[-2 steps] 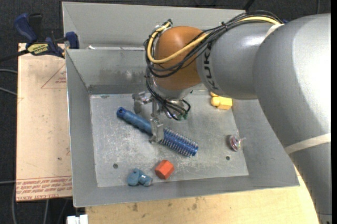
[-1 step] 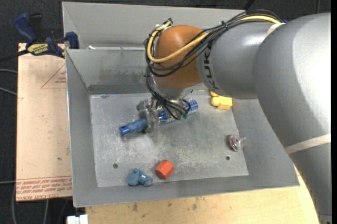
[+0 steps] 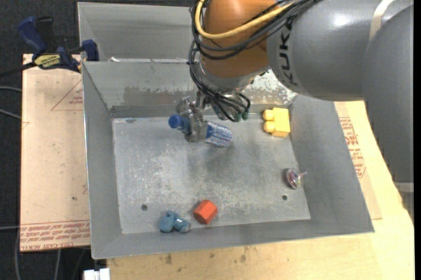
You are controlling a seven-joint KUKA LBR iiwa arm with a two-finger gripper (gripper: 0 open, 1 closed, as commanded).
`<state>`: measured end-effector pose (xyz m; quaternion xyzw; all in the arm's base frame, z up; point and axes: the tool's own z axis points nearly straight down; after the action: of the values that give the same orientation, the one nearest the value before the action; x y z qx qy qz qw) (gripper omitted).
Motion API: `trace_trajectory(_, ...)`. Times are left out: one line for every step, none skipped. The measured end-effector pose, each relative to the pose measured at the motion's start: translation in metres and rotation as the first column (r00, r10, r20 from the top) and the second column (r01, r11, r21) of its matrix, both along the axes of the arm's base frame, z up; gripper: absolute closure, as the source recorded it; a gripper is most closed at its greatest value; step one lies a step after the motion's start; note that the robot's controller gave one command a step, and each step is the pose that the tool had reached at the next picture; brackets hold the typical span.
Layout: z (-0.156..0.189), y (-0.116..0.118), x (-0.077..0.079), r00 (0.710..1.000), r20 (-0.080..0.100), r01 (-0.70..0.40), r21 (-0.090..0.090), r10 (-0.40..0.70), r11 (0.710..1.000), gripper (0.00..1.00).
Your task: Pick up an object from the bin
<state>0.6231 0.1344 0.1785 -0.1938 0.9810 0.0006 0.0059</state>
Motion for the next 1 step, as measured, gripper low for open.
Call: trace_trajectory(-0.0050,-0.0004,-0.0017,1.000,-0.008,0.000,-0.001,0.000,1.000,0.00)
